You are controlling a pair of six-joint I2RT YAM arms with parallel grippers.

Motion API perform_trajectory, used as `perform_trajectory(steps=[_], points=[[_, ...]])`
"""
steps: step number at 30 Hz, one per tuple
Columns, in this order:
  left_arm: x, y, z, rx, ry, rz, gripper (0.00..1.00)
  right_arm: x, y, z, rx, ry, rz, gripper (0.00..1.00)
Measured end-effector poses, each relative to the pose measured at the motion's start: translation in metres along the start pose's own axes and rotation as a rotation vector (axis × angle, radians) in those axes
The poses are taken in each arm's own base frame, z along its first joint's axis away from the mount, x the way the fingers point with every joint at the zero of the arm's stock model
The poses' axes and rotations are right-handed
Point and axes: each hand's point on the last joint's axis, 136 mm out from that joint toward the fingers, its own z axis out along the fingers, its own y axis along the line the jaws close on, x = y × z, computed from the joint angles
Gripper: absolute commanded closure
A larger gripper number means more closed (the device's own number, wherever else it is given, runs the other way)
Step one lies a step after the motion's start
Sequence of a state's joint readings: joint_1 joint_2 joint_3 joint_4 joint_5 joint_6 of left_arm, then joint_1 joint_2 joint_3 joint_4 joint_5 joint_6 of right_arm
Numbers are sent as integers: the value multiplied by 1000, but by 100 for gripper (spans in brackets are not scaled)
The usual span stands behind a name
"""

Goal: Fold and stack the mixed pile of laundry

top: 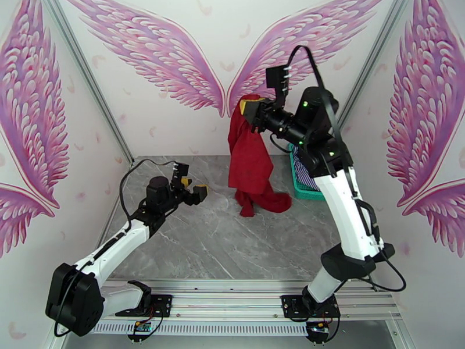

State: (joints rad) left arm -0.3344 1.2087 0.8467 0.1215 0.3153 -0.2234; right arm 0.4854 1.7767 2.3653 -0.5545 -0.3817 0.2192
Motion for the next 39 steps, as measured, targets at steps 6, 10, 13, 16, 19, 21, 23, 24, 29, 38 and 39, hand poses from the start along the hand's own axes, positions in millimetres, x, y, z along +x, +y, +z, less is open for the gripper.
perform_trajectory(steps=[6,10,13,16,19,21,23,24,29,38,39], points=[[20,13,-12,-65,59,6,11,85,-39,61,62,182,98,100],[60,30,-15,-143,174,-17,13,144,-92,63,207,310,142,100],[87,42,-18,-198,248,-36,13,202,-148,47,353,423,185,94],[108,51,-20,-240,313,-50,13,265,-199,19,503,555,236,69],[125,59,-18,-272,371,-62,13,309,-240,-8,621,653,269,45],[140,65,-16,-294,428,-72,13,323,-254,-19,666,692,272,40],[152,72,-8,-312,488,-82,16,330,-257,-24,683,717,273,33],[156,74,-4,-317,512,-85,18,331,-257,-25,685,722,274,31],[168,94,20,-331,602,-104,20,354,-238,-44,678,783,314,29],[172,114,62,-260,686,-107,34,443,-150,-97,604,1009,463,28],[175,117,65,-254,700,-118,35,457,-140,-107,602,1047,483,27]])
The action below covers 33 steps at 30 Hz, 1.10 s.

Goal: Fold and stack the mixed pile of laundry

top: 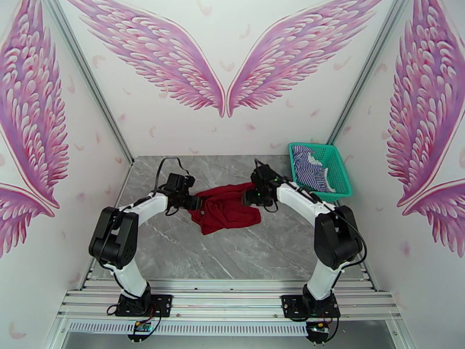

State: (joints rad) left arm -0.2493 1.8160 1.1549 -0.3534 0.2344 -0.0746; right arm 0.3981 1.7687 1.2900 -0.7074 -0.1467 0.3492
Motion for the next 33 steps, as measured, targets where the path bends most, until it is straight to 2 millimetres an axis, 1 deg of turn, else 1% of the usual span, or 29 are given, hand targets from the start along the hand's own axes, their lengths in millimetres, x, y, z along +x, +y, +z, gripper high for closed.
perform_trajectory(steps=[2,4,5,6,7,8,9,10,11,12,14,16,18,19,21,23,24,25,27,28,30,31,32,33], points=[[2,5,8,10,28,-12,37,24,-7,10,12,57,24,27],[4,7,14,22,55,-22,43,38,-15,18,27,90,49,27],[5,8,16,27,65,-27,51,43,-18,20,33,102,62,27],[5,8,17,35,74,-30,60,45,-20,22,35,104,72,28],[5,7,18,43,77,-26,71,44,-20,24,35,102,81,30],[5,5,18,51,81,-24,82,42,-20,26,32,92,89,33],[5,4,17,59,84,-25,91,39,-19,29,27,81,94,38],[5,2,17,67,85,-25,96,35,-18,31,23,69,101,43],[4,0,16,74,85,-25,100,32,-18,35,19,59,111,52],[3,-1,15,82,81,-23,100,29,-18,39,20,49,112,64],[-1,-4,10,98,67,-25,100,23,-20,48,26,30,127,79],[-11,-7,-2,115,34,-26,100,16,-21,55,37,12,136,89],[-27,-12,-25,131,-28,-24,100,4,-21,58,50,-16,134,99],[-35,-14,-37,140,-61,-21,100,-2,-21,58,56,-30,136,100],[-56,-19,-67,148,-143,-11,100,-22,-19,50,72,-73,125,100],[-76,-25,-97,149,-223,7,100,-45,-15,34,89,-127,113,100],[-86,-29,-116,149,-273,22,100,-58,-12,24,93,-162,104,100],[-94,-33,-134,148,-317,36,100,-73,-8,9,97,-208,92,100],[-111,-44,-179,145,-420,71,100,-101,-2,-32,101,-315,70,100],[-118,-50,-201,143,-465,87,100,-112,2,-52,99,-367,61,100],[-137,-64,-257,137,-586,131,100,-140,10,-116,86,-517,39,100],[-143,-70,-281,132,-638,150,100,-150,13,-148,80,-586,31,100],[-148,-76,-305,127,-687,169,100,-160,17,-185,72,-664,20,100],[-151,-82,-333,120,-744,190,100,-167,22,-218,64,-733,12,100]])
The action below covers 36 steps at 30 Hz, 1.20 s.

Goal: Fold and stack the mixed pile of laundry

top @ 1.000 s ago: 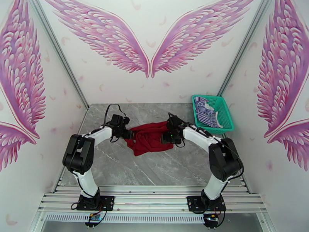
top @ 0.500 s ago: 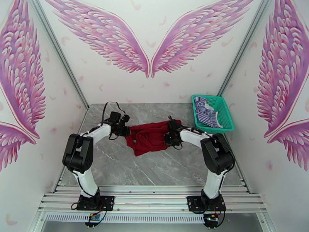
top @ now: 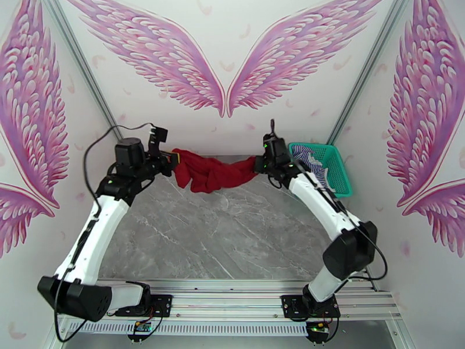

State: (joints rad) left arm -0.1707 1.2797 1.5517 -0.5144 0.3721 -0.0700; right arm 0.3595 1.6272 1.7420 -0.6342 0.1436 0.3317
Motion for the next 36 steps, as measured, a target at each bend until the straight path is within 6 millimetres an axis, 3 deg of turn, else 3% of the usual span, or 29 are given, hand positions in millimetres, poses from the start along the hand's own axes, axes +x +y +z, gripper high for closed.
perform_trajectory(steps=[3,6,8,10,13,16,17,19,21,23,24,26,29,32,36], points=[[-42,-18,-46,-8,-113,62,100,-70,8,-67,-34,-187,-13,100],[-71,-35,-86,-15,-191,113,100,-107,13,-119,-64,-291,-34,100],[-84,-43,-104,-13,-216,131,100,-122,16,-141,-81,-322,-48,100],[-90,-47,-113,-13,-219,141,100,-128,19,-145,-95,-317,-63,100],[-81,-43,-101,-10,-158,123,100,-120,18,-115,-98,-232,-72,96],[-46,-22,-55,-15,-26,72,100,-85,9,-49,-81,-69,-70,92],[-25,-13,-34,-17,37,45,100,-62,3,-17,-64,13,-70,89],[27,7,8,-24,176,-18,100,-4,-13,42,-19,185,-66,82],[96,27,45,-34,345,-97,100,68,-31,92,34,374,-63,71],[156,39,67,-43,486,-168,100,129,-47,121,76,522,-50,61],[182,43,73,-48,545,-200,100,160,-54,130,92,598,-43,55],[215,47,77,-59,617,-246,100,197,-60,133,101,687,-29,46],[228,46,76,-61,633,-275,100,226,-49,125,55,743,-26,40],[221,44,78,-53,600,-277,100,232,-10,115,-40,729,-75,38],[212,42,79,-45,566,-276,100,234,61,106,-188,675,-169,38]])
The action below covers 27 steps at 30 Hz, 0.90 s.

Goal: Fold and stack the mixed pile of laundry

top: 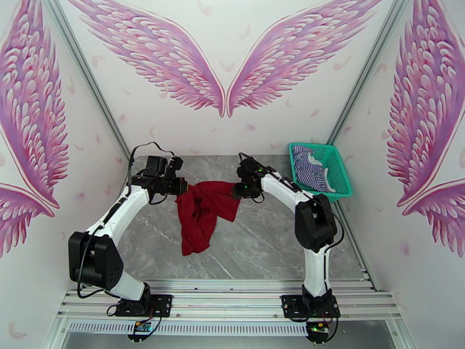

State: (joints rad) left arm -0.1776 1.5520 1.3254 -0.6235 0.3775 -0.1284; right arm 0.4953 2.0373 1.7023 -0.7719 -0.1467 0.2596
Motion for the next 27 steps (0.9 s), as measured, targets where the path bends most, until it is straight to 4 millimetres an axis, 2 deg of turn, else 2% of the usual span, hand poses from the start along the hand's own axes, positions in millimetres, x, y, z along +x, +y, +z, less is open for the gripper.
perform_trajectory(steps=[3,5,7,10,14,19,21,24,27], points=[[0,-1,0,4,-2,-1,100,-4,49,6,-61,-25,-89,38],[1,-1,0,4,2,-2,100,-10,74,13,-99,-39,-126,38],[2,0,1,5,4,-3,100,-16,93,25,-135,-48,-142,38],[5,-1,2,11,11,-6,100,-20,110,45,-169,-45,-151,38],[6,-2,2,21,14,-8,100,-23,122,68,-180,-45,-135,40],[5,-2,2,22,10,-9,100,-20,122,100,-174,-21,-93,45],[5,-2,2,22,9,-9,100,-18,120,111,-167,-12,-74,54],[5,-2,2,21,9,-9,100,-18,115,122,-146,-4,-63,77],[5,-1,2,19,9,-10,100,-19,109,123,-128,0,-56,88]])
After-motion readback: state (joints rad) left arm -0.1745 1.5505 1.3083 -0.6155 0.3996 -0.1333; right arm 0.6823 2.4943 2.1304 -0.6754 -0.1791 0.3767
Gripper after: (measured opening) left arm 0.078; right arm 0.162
